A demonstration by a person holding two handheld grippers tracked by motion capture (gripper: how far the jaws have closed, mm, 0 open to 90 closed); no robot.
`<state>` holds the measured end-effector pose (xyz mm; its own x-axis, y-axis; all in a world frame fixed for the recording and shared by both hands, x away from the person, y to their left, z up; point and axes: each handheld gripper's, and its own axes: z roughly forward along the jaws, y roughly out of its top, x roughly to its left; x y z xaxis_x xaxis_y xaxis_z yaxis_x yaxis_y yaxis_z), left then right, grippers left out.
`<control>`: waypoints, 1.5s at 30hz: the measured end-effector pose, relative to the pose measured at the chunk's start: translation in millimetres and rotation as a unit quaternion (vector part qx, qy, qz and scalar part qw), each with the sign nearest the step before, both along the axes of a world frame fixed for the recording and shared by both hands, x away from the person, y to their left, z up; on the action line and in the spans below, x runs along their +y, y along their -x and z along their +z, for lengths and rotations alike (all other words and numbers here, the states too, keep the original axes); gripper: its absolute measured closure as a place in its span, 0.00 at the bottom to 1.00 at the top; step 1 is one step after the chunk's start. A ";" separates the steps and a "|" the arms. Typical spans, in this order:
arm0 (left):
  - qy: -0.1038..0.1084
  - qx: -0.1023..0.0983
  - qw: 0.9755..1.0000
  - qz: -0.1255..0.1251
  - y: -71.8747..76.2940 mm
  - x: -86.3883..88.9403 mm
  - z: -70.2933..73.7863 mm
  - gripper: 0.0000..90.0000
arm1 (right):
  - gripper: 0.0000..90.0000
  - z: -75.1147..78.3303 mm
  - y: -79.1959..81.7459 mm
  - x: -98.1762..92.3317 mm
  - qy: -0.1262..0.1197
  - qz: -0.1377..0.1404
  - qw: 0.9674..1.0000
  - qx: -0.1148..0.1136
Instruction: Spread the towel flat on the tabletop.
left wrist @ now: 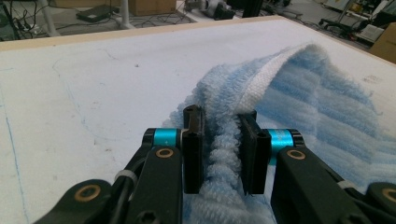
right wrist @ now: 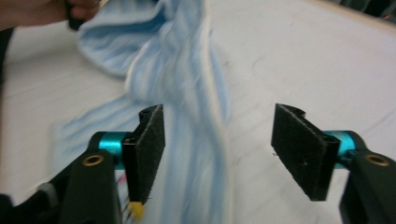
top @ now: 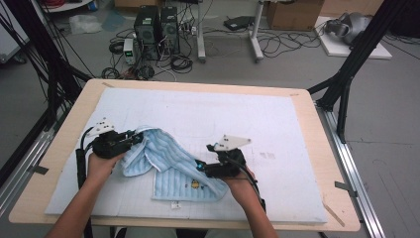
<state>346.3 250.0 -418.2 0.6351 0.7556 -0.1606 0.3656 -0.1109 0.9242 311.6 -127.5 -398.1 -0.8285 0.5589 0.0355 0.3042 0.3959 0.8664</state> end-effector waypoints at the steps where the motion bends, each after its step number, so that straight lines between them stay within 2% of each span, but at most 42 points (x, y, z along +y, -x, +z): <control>1: 0.000 0.000 1.000 -0.001 0.0 0.2 0.0 0.82 | 0.37 1.9 -6.6 6.0 0.001 0.001 1.000 -0.004; 4: 0.000 0.000 1.000 -0.002 0.3 0.5 0.3 0.82 | 0.37 5.1 -23.7 24.4 0.009 0.008 1.000 -0.008; 5: 0.001 0.000 1.000 -0.002 0.5 0.2 0.3 0.82 | 0.38 5.7 -32.1 36.8 0.022 0.018 1.000 -0.009; 6: 0.000 0.001 1.000 -0.003 0.5 -0.1 0.4 0.82 | 0.38 5.7 -32.1 36.8 0.022 0.018 1.000 -0.009; 12: -0.002 -0.002 1.000 -0.003 0.9 -0.9 0.6 0.82 | 0.39 1.2 -56.4 67.0 0.046 0.041 0.998 -0.007; 17: -0.003 -0.001 1.000 -0.007 0.8 -2.2 0.2 0.82 | 0.42 -4.3 -67.5 88.9 0.071 0.059 0.996 -0.007; 19: -0.007 0.000 1.000 -0.013 1.0 -4.2 0.0 0.82 | 0.43 -5.0 -70.8 96.6 0.072 0.070 0.995 -0.011; 20: -0.009 -0.001 1.000 -0.017 1.0 -5.9 -0.3 0.82 | 0.48 -4.1 -73.8 104.5 0.068 0.082 0.994 -0.010; 21: -0.013 -0.001 1.000 -0.020 1.1 -7.2 -0.5 0.82 | 0.48 -4.1 -73.8 104.5 0.068 0.082 0.994 -0.010; 22: -0.017 -0.001 1.000 -0.023 1.4 -9.3 -0.7 0.82 | 0.58 -3.3 -74.7 107.1 0.065 0.089 0.994 -0.008; 23: -0.021 -0.004 0.999 -0.025 1.4 -10.4 -0.8 0.82 | 0.77 -1.0 -75.2 110.2 0.068 0.104 0.992 -0.015; 24: -0.023 -0.004 0.999 -0.022 1.5 -10.7 -0.8 0.80 | 0.91 0.7 -74.5 111.5 0.078 0.103 0.991 -0.032; 25: -0.021 -0.002 1.000 -0.014 1.6 -10.4 -0.6 0.73 | 0.96 2.2 -73.5 111.5 0.097 0.087 0.990 -0.044; 26: -0.019 -0.001 1.000 -0.007 1.3 -9.0 -0.3 0.67 | 0.96 2.9 -75.1 109.0 0.110 0.072 0.990 -0.045; 27: -0.016 0.000 1.000 -0.002 1.4 -5.7 0.1 0.62 | 0.97 2.1 -81.4 95.4 0.116 0.035 0.992 -0.020; 29: -0.015 0.001 1.000 0.002 1.5 -3.8 0.3 0.62 | 0.97 1.1 -83.5 89.1 0.119 0.025 0.992 -0.015; 31: -0.012 0.002 1.000 0.008 1.6 -1.4 0.5 0.61 | 0.97 -1.6 -85.3 69.5 0.130 -0.007 0.991 0.001; 32: -0.013 0.001 1.000 0.013 1.5 -0.5 0.5 0.61 | 0.97 -4.8 -85.5 53.2 0.149 -0.026 0.989 0.010; 33: -0.017 0.001 1.000 0.019 1.6 0.5 0.7 0.60 | 0.97 -6.6 -84.7 45.9 0.163 -0.037 0.986 0.014; 34: -0.021 0.000 1.000 0.023 1.9 1.2 1.0 0.60 | 0.97 -6.6 -84.7 45.9 0.163 -0.037 0.986 0.014; 35: -0.019 0.000 0.999 0.028 2.1 2.1 1.0 0.60 | 0.97 -9.6 -83.3 30.2 0.180 -0.060 0.981 0.029; 37: -0.018 0.000 0.999 0.031 2.1 4.0 1.2 0.60 | 0.96 -10.5 -82.7 24.2 0.184 -0.067 0.980 0.030; 38: -0.014 0.001 0.999 0.033 2.0 4.9 1.3 0.60 | 0.96 -11.4 -81.8 15.9 0.189 -0.075 0.979 0.034; 39: -0.013 0.002 0.999 0.034 1.9 5.7 1.3 0.60 | 0.94 -13.3 -79.6 0.0 0.201 -0.096 0.974 0.039; 40: -0.013 0.001 0.999 0.036 1.7 6.0 1.3 0.60 | 0.88 -13.8 -79.0 -4.5 0.206 -0.102 0.972 0.042; 41: -0.011 0.002 0.999 0.039 1.5 6.5 1.1 0.60 | 0.88 -13.8 -79.0 -4.5 0.206 -0.102 0.972 0.042; 42: -0.010 0.002 0.999 0.040 1.3 7.0 1.0 0.60 | 0.78 -14.3 -78.8 -10.4 0.208 -0.112 0.971 0.046; 43: -0.009 0.002 0.999 0.041 0.9 7.4 0.9 0.60 | 0.70 -13.1 -78.4 -14.0 0.198 -0.114 0.972 0.049; 45: -0.007 0.003 0.999 0.042 0.4 8.2 0.5 0.60 | 0.60 -7.3 -75.1 -15.4 0.178 -0.110 0.977 0.031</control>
